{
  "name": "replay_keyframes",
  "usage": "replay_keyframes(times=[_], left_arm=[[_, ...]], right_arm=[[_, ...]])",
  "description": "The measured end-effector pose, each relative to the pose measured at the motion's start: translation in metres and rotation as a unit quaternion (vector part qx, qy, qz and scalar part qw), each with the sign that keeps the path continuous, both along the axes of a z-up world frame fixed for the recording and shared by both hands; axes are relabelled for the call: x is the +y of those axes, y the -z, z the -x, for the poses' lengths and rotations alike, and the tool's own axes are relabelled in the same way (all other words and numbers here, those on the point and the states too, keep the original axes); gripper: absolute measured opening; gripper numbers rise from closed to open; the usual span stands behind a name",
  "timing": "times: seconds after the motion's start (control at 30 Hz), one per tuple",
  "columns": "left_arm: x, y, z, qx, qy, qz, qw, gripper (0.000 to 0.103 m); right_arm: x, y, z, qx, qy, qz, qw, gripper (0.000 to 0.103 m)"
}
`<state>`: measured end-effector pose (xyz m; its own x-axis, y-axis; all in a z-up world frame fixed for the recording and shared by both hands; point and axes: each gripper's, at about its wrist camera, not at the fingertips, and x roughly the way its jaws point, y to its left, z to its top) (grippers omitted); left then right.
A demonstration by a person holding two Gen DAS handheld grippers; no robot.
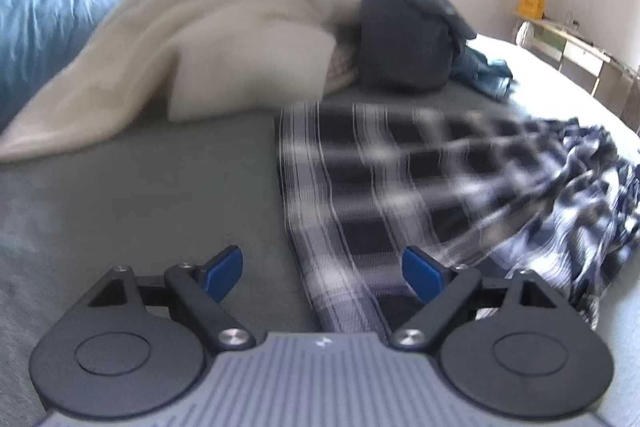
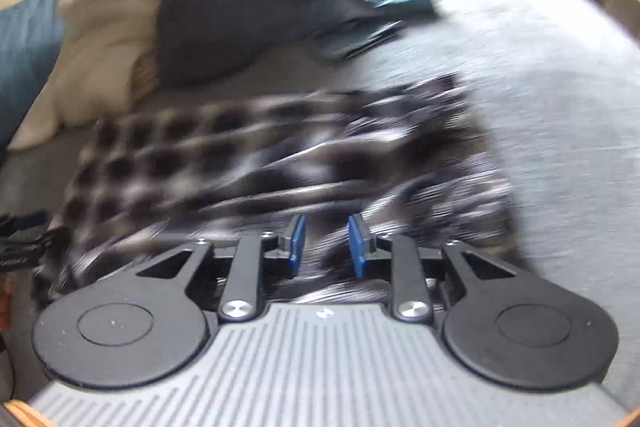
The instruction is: Fold clothes
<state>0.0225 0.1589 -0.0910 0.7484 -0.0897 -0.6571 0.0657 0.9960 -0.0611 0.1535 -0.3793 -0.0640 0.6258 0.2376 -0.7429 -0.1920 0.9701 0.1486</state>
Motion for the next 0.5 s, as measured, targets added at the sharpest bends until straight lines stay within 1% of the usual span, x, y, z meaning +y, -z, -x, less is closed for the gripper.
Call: replay_keyframes(times=[0.03, 0.1, 0.17, 0.23, 0.33, 0.4, 0.43, 0.47, 0.5], left_arm=[[-0.003, -0.005, 0.002, -0.009, 0.006, 0.001, 0.9999, 0.088], [-0.013, -0.015, 0.006, -0.028, 0.032, 0.009, 0.9991, 0.088], [-0.025, -0.026, 0.009, -0.047, 0.061, 0.017, 0.9969, 0.087], [-0.045, -0.035, 0.011, -0.065, 0.105, 0.024, 0.992, 0.087], [-0.085, -0.043, 0.013, -0.08, 0.191, 0.026, 0.978, 0.086], [-0.114, -0.042, 0.017, -0.08, 0.243, 0.013, 0.9667, 0.079], [-0.129, -0.039, 0.018, -0.077, 0.27, 0.0, 0.9598, 0.078], [-0.144, -0.035, 0.02, -0.075, 0.297, -0.013, 0.9519, 0.073], [-0.157, -0.032, 0.022, -0.072, 0.317, -0.026, 0.9453, 0.065]], right_arm=[[-0.01, -0.003, 0.0, 0.001, 0.02, -0.006, 1.0, 0.028], [-0.037, -0.004, -0.003, 0.018, 0.073, -0.055, 0.996, 0.028], [-0.061, 0.0, -0.004, 0.035, 0.117, -0.114, 0.986, 0.028], [-0.082, 0.007, -0.004, 0.05, 0.157, -0.166, 0.972, 0.028], [-0.1, 0.024, -0.006, 0.083, 0.195, -0.231, 0.95, 0.028], [-0.112, 0.034, -0.008, 0.104, 0.217, -0.272, 0.932, 0.028], [-0.114, 0.038, -0.008, 0.113, 0.222, -0.284, 0.926, 0.028], [-0.114, 0.04, -0.009, 0.118, 0.224, -0.285, 0.924, 0.028], [-0.114, 0.041, -0.01, 0.123, 0.226, -0.283, 0.924, 0.028]])
